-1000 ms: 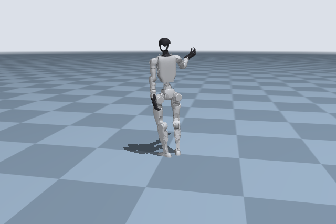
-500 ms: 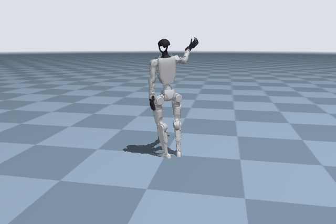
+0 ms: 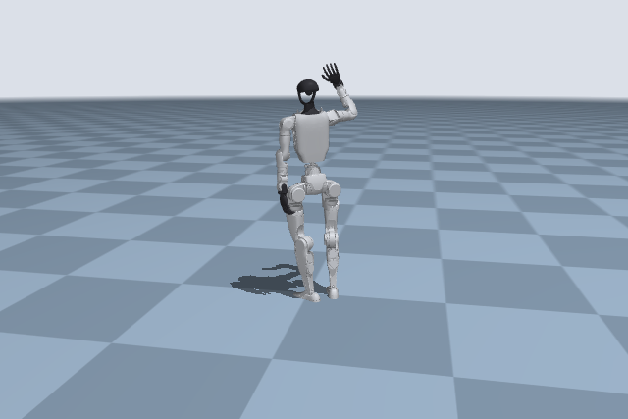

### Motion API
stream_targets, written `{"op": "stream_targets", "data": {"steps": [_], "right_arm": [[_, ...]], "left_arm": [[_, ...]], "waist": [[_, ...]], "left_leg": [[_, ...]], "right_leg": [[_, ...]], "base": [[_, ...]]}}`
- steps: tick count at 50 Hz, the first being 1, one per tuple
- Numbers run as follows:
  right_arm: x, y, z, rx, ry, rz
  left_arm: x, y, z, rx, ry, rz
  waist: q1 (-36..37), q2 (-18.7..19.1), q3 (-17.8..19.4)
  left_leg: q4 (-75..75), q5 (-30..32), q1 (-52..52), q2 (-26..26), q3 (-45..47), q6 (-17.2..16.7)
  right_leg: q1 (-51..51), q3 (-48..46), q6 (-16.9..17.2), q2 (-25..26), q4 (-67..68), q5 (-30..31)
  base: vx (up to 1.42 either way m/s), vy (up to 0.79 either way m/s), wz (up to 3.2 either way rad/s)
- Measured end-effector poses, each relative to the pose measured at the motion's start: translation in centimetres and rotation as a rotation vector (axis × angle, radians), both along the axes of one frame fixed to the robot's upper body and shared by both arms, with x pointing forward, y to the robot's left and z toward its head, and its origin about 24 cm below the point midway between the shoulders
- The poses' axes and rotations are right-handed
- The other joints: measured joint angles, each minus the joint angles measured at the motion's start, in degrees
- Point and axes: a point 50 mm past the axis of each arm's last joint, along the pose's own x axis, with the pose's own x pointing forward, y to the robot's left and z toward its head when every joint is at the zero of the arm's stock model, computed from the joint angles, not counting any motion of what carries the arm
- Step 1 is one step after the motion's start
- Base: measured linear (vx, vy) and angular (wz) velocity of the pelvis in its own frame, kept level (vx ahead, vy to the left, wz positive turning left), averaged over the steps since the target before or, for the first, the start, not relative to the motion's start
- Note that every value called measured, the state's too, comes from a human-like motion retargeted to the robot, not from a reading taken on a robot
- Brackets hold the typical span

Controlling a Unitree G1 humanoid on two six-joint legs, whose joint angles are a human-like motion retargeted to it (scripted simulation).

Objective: Upper body actions

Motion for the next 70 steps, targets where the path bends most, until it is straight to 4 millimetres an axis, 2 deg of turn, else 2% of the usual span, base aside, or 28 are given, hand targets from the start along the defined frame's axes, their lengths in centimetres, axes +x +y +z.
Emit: {"op": "stream_targets", "data": {"steps": [3,6,10,13,15,18,21,26,28,30,32,35,37,40,43,46,48,50,52,55,57,59,62,64,66,68,69,70], "right_arm": [[2.1,-3.6,-0.7,0.147,0.122,0.097],[4.2,-8.8,-2.9,0.47,0.23,0.275],[6.2,-15.1,-7.4,0.95,0.146,0.614],[7.6,-17.8,-10.0,1.208,0.085,0.976],[8.2,-17.9,-10.4,1.215,0.086,1.193],[6.9,-16.0,-8.4,1.012,0.018,1.183],[5.4,-12.1,-5.1,0.755,0.082,0.936],[2.8,-3.1,-0.2,0.208,0.313,0.55],[1.7,0.1,1.0,0.031,0.316,0.322],[0.5,2.1,1.6,-0.065,0.213,0.114],[0.0,2.6,1.6,-0.097,0.062,0.047],[1.2,1.3,1.6,-0.08,0.098,0.053],[2.4,-1.4,1.5,0.052,0.175,0.108],[3.4,-7.5,0.2,0.376,0.186,0.179],[3.8,-14.4,-3.0,0.778,0.176,0.299],[3.7,-20.1,-7.3,1.167,0.217,0.553],[3.7,-22.5,-10.3,1.321,0.311,0.765],[3.5,-23.4,-12.5,1.341,0.404,0.917],[3.0,-23.2,-14.7,1.293,0.436,0.928],[2.1,-21.5,-18.7,1.229,0.448,0.764],[2.2,-19.8,-22.5,1.24,0.534,0.592],[2.9,-18.0,-26.8,1.273,0.713,0.447],[4.0,-14.7,-35.0,1.385,1.121,0.312],[4.0,-12.2,-41.4,1.512,1.497,0.268],[2.6,-9.6,-48.0,1.686,1.931,0.209],[-1.0,-6.8,-54.2,1.922,2.344,0.06],[-3.2,-5.2,-56.5,-1.886,-2.39,0.045],[-5.6,-3.7,-58.3,-1.712,-2.275,0.142]], "left_arm": [[1.6,-0.5,-0.3,-0.008,-0.058,-0.005],[2.8,-0.6,-0.4,-0.014,-0.102,-0.017],[3.6,-0.6,-0.5,-0.014,-0.132,-0.027],[3.5,-0.6,-0.5,-0.017,-0.132,-0.022],[3.2,-0.6,-0.4,-0.019,-0.119,-0.017],[2.1,-0.8,-0.3,-0.03,-0.072,0.0],[0.7,-0.9,-0.1,-0.042,-0.019,0.016],[-0.7,-0.3,0.1,-0.008,0.024,0.02],[-1.0,0.0,0.2,0.003,0.03,0.023],[-0.9,0.2,0.2,0.006,0.026,0.025],[-0.3,0.2,0.1,0.003,0.01,0.017],[1.0,-0.1,-0.1,-0.005,-0.027,0.002],[1.8,-0.4,-0.3,-0.011,-0.059,-0.006],[2.9,-0.7,-0.4,-0.016,-0.103,-0.015],[3.6,-0.5,-0.5,-0.016,-0.132,-0.026],[3.9,-0.3,-0.5,-0.015,-0.145,-0.029],[3.6,-0.3,-0.4,-0.018,-0.136,-0.023],[2.9,-0.7,-0.4,-0.032,-0.111,-0.01],[2.0,-1.0,-0.4,-0.048,-0.079,-0.004],[0.7,-1.2,-0.2,-0.066,-0.04,-0.001],[-0.1,-1.1,-0.1,-0.062,-0.023,0.003],[-0.7,-1.2,-0.1,-0.055,-0.014,0.017],[-1.6,-1.2,0.0,-0.047,-0.002,0.038],[-1.9,-1.5,0.0,-0.052,0.007,0.037],[-1.9,-1.7,0.0,-0.063,0.013,0.021],[-1.6,-1.8,0.0,-0.071,0.011,-0.005],[-1.4,-1.8,-0.1,-0.072,0.007,-0.02],[-1.1,-1.8,-0.1,-0.072,0.001,-0.036]], "waist": [[-0.6,0.1,-0.7],[-1.4,-0.2,-1.6],[-1.4,-1.0,-2.0],[-0.7,-1.4,-1.4],[-0.2,-1.6,-1.1],[0.0,-1.0,-1.1],[-0.4,-0.3,-1.1],[-0.3,-0.1,-0.9],[-0.2,-0.1,-1.0],[-0.1,-0.1,-0.7],[0.1,0.0,-0.3],[0.1,0.5,0.1],[-0.3,0.8,0.1],[-0.5,0.7,0.0],[-0.3,-0.1,0.3],[0.0,-0.8,0.8],[-0.1,-0.9,0.9],[-0.1,-0.5,1.0],[0.0,0.0,1.3],[-0.5,0.5,2.3],[-1.1,0.4,3.7],[-2.1,0.2,5.0],[-3.6,-0.3,6.6],[-4.0,-0.2,7.5],[-4.2,0.1,8.0],[-4.2,0.4,8.3],[-4.1,0.5,8.4],[-4.1,0.6,8.4]], "left_leg": [[0.3,0.2,-1.2,0.0,-1.6,0.2],[0.8,0.5,-2.8,0.0,-3.5,0.3],[1.2,0.7,-3.8,-0.1,-4.9,0.4],[1.3,0.7,-3.6,0.1,-4.6,0.3],[1.3,0.6,-3.2,0.1,-4.2,0.3],[1.0,0.5,-2.8,0.2,-3.4,0.3],[0.6,0.4,-2.2,0.1,-2.2,0.3],[0.0,0.3,-1.1,0.0,0.0,0.1],[-0.2,0.3,-0.8,0.0,0.7,0.0],[-0.3,0.3,-0.5,0.1,1.3,-0.1],[-0.3,0.3,-0.3,0.1,1.4,-0.1],[-0.3,0.4,-0.4,0.1,0.6,0.1],[-0.1,0.6,-0.9,0.1,-0.4,0.2],[0.3,0.8,-1.9,0.0,-2.0,0.4],[0.8,1.0,-2.7,-0.1,-3.3,0.4],[1.2,1.2,-3.4,-0.2,-4.5,0.5],[1.3,1.2,-3.7,-0.3,-5.1,0.6],[1.2,1.2,-3.8,-0.4,-5.2,0.6],[1.1,1.2,-3.5,-0.5,-4.7,0.6],[0.8,1.1,-2.4,-0.8,-3.7,0.7],[0.5,1.1,-1.1,-0.9,-2.8,0.6],[0.3,1.1,0.2,-1.2,-2.3,0.6],[0.0,1.1,1.8,-1.5,-1.7,0.5],[-0.1,1.2,2.7,-1.7,-1.3,0.5],[-0.3,1.1,3.1,-1.9,-0.9,0.5],[-0.3,1.1,3.3,-2.0,-0.8,0.5],[-0.3,1.1,3.3,-2.1,-0.9,0.5],[-0.3,1.2,3.2,-2.1,-1.1,0.5]], "right_leg": [[0.0,-1.3,0.2,-0.1,-0.3,-0.2],[0.0,-3.1,0.4,-0.4,-0.7,-0.5],[0.2,-4.5,0.6,-0.5,-1.1,-0.6],[0.5,-4.4,0.6,-0.4,-1.1,-0.6],[0.7,-4.2,0.6,-0.3,-1.1,-0.5],[0.4,-3.6,0.4,-0.1,-1.0,-0.4],[0.0,-2.5,0.2,0.0,-0.8,-0.1],[-0.6,-0.4,-0.1,0.0,-0.3,0.2],[-0.8,0.4,-0.2,0.1,-0.2,0.3],[-0.9,1.0,-0.3,0.2,0.0,0.3],[-0.8,1.2,-0.3,0.3,0.0,0.3],[-0.4,0.6,-0.2,0.3,-0.1,0.2],[-0.2,-0.2,-0.1,0.2,-0.3,0.1],[0.2,-1.7,0.2,-0.1,-0.7,-0.1],[0.8,-3.0,0.4,-0.4,-1.1,-0.3],[1.2,-4.1,0.7,-0.7,-1.3,-0.4],[1.3,-4.7,0.8,-0.8,-1.5,-0.5],[1.2,-4.8,0.8,-0.8,-1.5,-0.5],[1.2,-4.5,0.7,-0.8,-1.5,-0.4],[1.5,-3.8,0.5,-0.9,-1.4,-0.2],[2.3,-3.2,0.4,-1.0,-1.3,0.0],[3.1,-2.8,0.3,-1.1,-1.3,0.1],[4.2,-2.4,0.2,-1.4,-1.2,0.2],[4.7,-2.1,0.1,-1.6,-1.1,0.3],[4.9,-1.7,0.0,-1.6,-1.1,0.3],[4.9,-1.6,-0.1,-1.7,-1.0,0.3],[5.0,-1.7,-0.1,-1.7,-1.1,0.3],[5.0,-1.8,-0.1,-1.8,-1.1,0.2]], "base": [[0.01,0.02,0.43],[0.03,0.01,0.53],[0.01,-0.01,0.25],[0.0,0.0,0.0],[-0.02,-0.01,-0.09],[-0.04,0.02,-0.25],[-0.04,0.02,-0.35],[-0.05,-0.02,-0.37],[-0.06,-0.01,-0.29],[-0.03,0.0,-0.22],[0.0,0.0,0.0],[0.0,0.0,0.18],[0.02,0.0,0.43],[0.04,0.0,0.45],[0.02,-0.03,0.39],[0.06,-0.05,0.35],[0.05,-0.03,0.24],[0.0,0.0,0.0],[0.03,0.06,-0.17],[0.01,0.05,-0.28],[0.0,0.02,-0.3],[0.0,-0.02,-0.21],[0.0,-0.04,-0.1],[-0.02,0.03,-0.08],[-0.05,0.06,-0.14],[-0.03,0.03,-0.03],[0.0,0.0,0.0],[-0.03,0.01,0.18]]}}
